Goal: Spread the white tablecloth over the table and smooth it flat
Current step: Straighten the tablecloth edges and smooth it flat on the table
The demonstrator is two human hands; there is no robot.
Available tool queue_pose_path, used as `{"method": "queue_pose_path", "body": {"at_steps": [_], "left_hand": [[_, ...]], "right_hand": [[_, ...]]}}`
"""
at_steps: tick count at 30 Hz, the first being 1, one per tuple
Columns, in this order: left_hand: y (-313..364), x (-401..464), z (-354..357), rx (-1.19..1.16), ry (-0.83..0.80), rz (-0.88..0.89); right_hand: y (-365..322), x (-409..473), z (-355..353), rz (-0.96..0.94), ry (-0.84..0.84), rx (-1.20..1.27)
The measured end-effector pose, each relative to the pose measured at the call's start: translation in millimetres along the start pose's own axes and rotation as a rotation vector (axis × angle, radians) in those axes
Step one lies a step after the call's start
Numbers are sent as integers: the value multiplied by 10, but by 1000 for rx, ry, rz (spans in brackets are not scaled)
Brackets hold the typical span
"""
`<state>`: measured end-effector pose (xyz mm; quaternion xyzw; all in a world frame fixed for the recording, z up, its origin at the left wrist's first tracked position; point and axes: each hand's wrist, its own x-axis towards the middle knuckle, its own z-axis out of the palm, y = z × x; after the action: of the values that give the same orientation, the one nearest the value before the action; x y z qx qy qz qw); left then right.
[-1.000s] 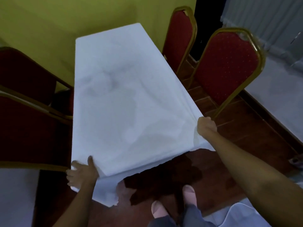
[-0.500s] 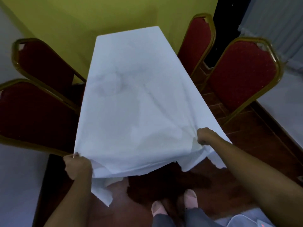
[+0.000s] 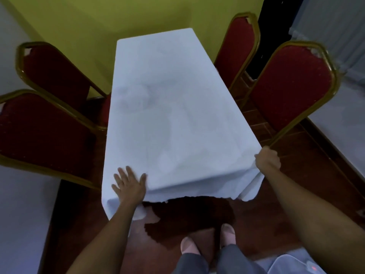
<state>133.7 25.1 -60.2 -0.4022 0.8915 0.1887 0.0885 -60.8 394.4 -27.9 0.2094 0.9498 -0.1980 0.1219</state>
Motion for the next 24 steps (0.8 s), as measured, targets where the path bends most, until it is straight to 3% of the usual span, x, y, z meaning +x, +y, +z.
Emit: {"method": "queue_pose_path", "body": {"at_steps": [2,5,7,13,19,24], "left_hand": [[160,-88,65,17,-43,23],[474,-270,236,167,-108,317],[678,-367,349,198,-155,458],[1081,-535,496,320,-141,645],[1006,-558,438,303,-99,570],[858,-393,203,285,-64,434]], "right_hand": [[55,31,-28,46,44,132],[197,106,-83,84,55,300],[241,119,-83,70,77,336],[395,294,-273,3,68,356],[644,388,-222,25,-97,191],[451,440,-246,59,-201,-234]]}}
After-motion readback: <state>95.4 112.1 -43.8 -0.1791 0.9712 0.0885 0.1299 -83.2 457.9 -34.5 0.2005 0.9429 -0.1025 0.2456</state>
